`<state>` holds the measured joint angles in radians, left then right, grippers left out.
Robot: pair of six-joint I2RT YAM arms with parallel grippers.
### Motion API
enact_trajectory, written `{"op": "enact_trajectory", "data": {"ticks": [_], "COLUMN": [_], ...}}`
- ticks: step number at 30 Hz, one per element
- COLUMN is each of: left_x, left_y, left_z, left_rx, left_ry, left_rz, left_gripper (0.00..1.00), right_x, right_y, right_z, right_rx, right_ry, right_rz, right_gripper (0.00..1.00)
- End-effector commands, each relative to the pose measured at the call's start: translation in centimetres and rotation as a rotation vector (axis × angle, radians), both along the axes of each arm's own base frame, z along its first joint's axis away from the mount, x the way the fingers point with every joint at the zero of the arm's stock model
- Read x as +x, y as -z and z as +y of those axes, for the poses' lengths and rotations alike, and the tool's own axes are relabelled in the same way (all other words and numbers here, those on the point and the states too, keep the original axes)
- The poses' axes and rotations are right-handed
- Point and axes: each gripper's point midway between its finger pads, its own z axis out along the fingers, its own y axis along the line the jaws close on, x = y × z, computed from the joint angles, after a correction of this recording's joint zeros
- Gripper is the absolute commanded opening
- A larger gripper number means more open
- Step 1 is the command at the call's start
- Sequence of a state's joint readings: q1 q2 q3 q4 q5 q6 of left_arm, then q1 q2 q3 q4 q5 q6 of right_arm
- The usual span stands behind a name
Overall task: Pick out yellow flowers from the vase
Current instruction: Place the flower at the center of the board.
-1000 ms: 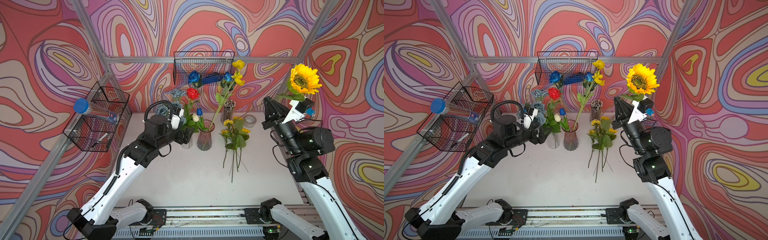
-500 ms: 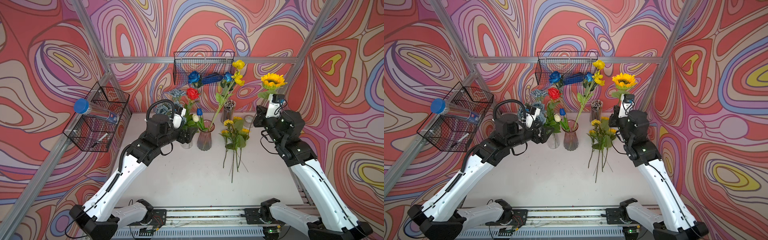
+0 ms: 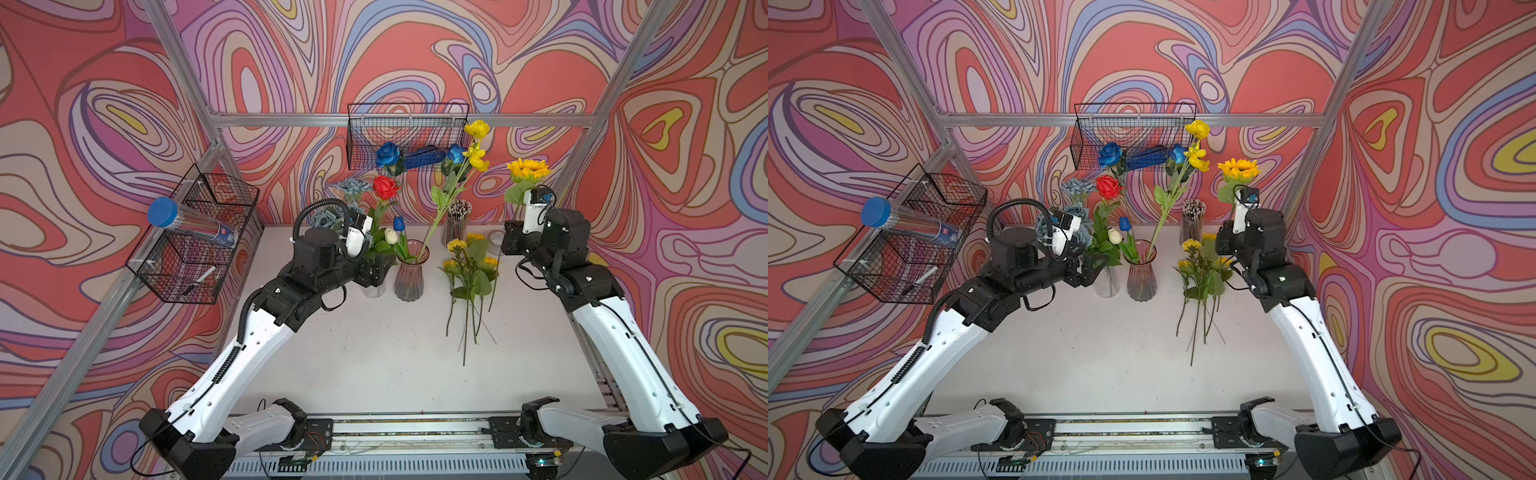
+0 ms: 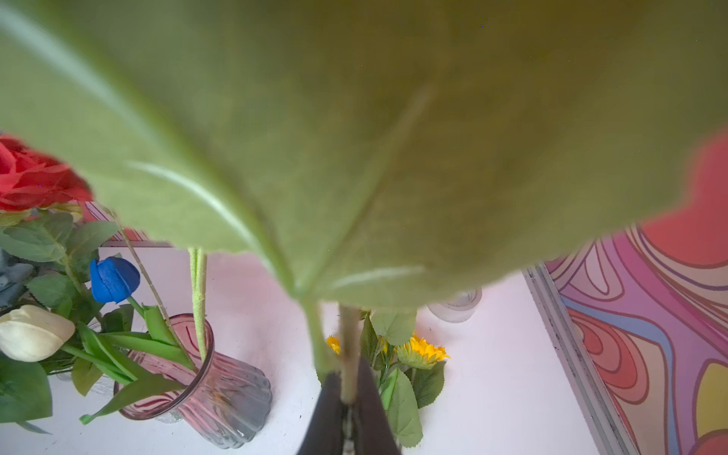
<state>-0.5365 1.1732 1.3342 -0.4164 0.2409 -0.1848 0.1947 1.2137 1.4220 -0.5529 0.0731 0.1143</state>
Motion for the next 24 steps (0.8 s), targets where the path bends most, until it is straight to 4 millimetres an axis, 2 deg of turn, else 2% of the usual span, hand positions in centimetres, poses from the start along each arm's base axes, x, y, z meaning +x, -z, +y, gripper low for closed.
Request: {"op": "enact_trajectory", "data": {"ticks": [1,8,12,19,24], "left_x": [0.3,0.4,0.3,0.2,0.1], "left_y": [-1.0,-0.7,-0.6,-0.4,-0.4], "left_z": [-0.1,-0.2,-0.2,0.0,0.2], "left_rx": [-0.026,-0.025,-0.023,-0.016,-0.013], "left_ry": [0.006,0.009,0.010,0.003,0.000], "left_rz": [-0.026,-0.020,-0.019,-0.018,-0.021], "left_gripper": [0.82,0.82,0.82,0.82,0.82], "right_x": [0.2,1.5,2.4,4.1,5.3], "right_y": [1.3,3.7,5.9,9.8,13.6], "right_z": [0.3,-0.1,-0.3,1.0,2.3], "right_rx": [0.044,0.148,0.235,0.374,0.454], "right_ry": [-0.039,-0.110,-0.159,-0.254,-0.313], "right_rz": [0.084,0.195,0.277,0.387,0.490], "right_gripper": [0.00,0.00,0.00,0.00,0.00]}}
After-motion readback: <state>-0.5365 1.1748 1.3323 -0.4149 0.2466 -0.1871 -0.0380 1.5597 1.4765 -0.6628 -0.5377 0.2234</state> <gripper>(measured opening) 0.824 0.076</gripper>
